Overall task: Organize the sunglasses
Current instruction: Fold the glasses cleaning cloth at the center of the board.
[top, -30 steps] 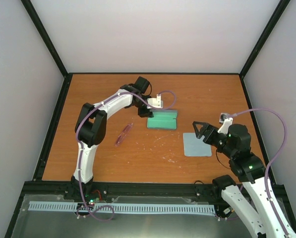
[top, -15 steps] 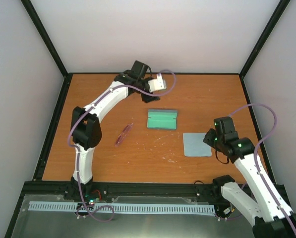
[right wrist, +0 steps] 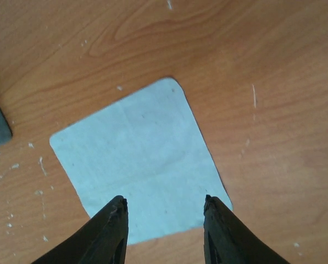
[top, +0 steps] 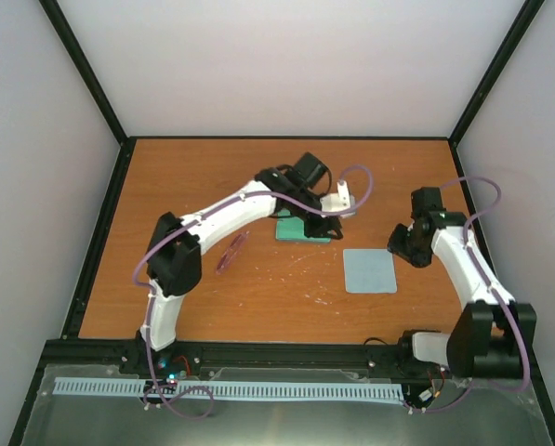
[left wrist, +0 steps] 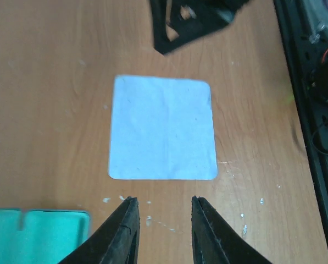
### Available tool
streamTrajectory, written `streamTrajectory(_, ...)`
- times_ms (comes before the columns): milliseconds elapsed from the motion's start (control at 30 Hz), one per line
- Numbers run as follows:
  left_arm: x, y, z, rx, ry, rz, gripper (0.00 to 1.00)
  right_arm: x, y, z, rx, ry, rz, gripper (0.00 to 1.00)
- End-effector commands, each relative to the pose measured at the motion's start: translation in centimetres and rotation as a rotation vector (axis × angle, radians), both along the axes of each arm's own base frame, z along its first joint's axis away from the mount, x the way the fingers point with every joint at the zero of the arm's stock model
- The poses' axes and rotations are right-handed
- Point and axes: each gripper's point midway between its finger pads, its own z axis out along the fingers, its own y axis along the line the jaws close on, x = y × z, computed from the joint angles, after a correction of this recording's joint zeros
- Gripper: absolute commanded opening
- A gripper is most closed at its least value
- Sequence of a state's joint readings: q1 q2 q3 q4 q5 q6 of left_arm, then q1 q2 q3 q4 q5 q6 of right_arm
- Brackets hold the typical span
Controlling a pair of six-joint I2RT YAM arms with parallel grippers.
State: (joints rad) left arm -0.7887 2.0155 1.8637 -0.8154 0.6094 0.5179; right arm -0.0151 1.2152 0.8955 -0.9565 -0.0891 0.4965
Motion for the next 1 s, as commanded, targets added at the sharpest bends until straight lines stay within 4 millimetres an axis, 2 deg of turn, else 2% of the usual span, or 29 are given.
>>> streamTrajectory(0, 0.7, -1.4, -3.3, 0.092, 0.020, 0.115, 0.29, 2.6, 0.0, -0.3, -0.016, 0.009, 0.100, 0.36)
streamTrajectory(167, 2.0, -2.7, -5.8, 0.150, 0.039, 0.190, 0.28, 4.1, -1.2, -1.8, -0.078, 0.095, 0.163, 0.31)
streamTrajectory(267, 2.2, -3.4, -7.3, 0.187, -0.009, 0.204, 0.27, 4.7, -1.4, -2.9, -0.086, 0.147, 0.205, 0.29)
streamTrajectory(633, 2.4, -5.1, -8.4, 0.186, 0.011, 0.210, 0.26, 5.3, -1.2, -6.0, -0.068, 0.218, 0.271, 0.29)
streamTrajectory(967, 2.5, -5.7, -10.3, 0.206, 0.027, 0.210, 0.25, 6.1, -1.1, -7.6, -0.065, 0.222, 0.289, 0.26)
